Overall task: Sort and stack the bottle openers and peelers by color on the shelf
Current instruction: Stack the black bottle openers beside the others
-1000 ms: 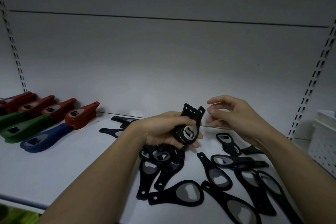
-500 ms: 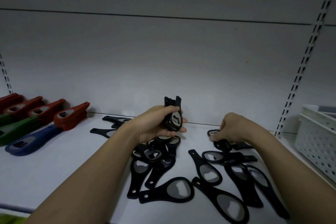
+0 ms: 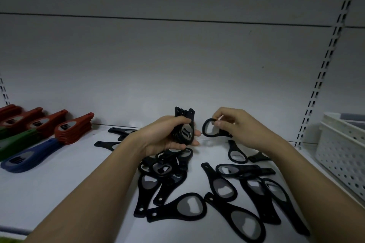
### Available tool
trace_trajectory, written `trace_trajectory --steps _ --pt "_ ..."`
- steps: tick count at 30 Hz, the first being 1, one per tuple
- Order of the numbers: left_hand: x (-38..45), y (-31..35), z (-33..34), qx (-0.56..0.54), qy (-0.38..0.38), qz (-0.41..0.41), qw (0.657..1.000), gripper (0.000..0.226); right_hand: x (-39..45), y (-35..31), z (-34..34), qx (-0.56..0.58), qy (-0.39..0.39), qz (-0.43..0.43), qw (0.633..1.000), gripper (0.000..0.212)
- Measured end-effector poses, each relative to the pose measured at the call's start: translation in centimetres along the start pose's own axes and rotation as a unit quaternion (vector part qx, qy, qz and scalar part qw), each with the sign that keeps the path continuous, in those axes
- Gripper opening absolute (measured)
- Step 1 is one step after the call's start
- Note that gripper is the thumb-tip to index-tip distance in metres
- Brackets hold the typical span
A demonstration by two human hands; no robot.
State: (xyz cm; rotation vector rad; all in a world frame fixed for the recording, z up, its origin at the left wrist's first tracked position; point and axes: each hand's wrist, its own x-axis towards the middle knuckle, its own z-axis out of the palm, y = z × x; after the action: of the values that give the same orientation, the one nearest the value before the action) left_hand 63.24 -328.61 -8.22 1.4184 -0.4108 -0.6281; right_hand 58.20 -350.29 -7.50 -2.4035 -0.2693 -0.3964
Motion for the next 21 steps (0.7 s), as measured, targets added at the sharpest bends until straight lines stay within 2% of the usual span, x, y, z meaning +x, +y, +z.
trace_trajectory --steps 3,5,8,12,14,18,21 --pt "-0.4 0.0 0.3 0.041 -0.067 -0.014 0.997 0.044 -0.3 -1.5 0.8 0.059 -0.022 -0.056 0.996 0.011" --pt "-0.5 -0.1 0.4 0.063 -0.105 -0.01 0.992 0.037 -0.3 -2.0 1.6 0.072 -0.021 -0.072 0.995 0.011" --pt "-0.3 -0.2 0.4 0.063 -0.078 0.01 0.995 0.021 -0.2 -2.0 2.0 0.066 0.028 -0.04 0.997 0.017" --pt "-0.1 -0.1 0.3 0.059 -0.046 0.032 0.997 0.023 0.1 -0.7 1.6 0.056 0.059 0.05 0.995 0.018" --pt "-0.2 -0.2 0.5 0.048 -0.055 0.027 0.997 0.02 0.2 -0.6 1.7 0.087 0.054 0.036 0.994 0.009" --pt "-0.2 -0.8 1.2 0.054 -0.088 0.003 0.995 0.025 0.3 -1.4 2.0 0.132 0.025 0.011 0.991 0.007" --pt "0.2 -1.1 1.4 0.044 -0.057 0.009 0.997 0.017 0.3 -0.6 1.2 0.049 0.059 0.077 0.994 0.013"
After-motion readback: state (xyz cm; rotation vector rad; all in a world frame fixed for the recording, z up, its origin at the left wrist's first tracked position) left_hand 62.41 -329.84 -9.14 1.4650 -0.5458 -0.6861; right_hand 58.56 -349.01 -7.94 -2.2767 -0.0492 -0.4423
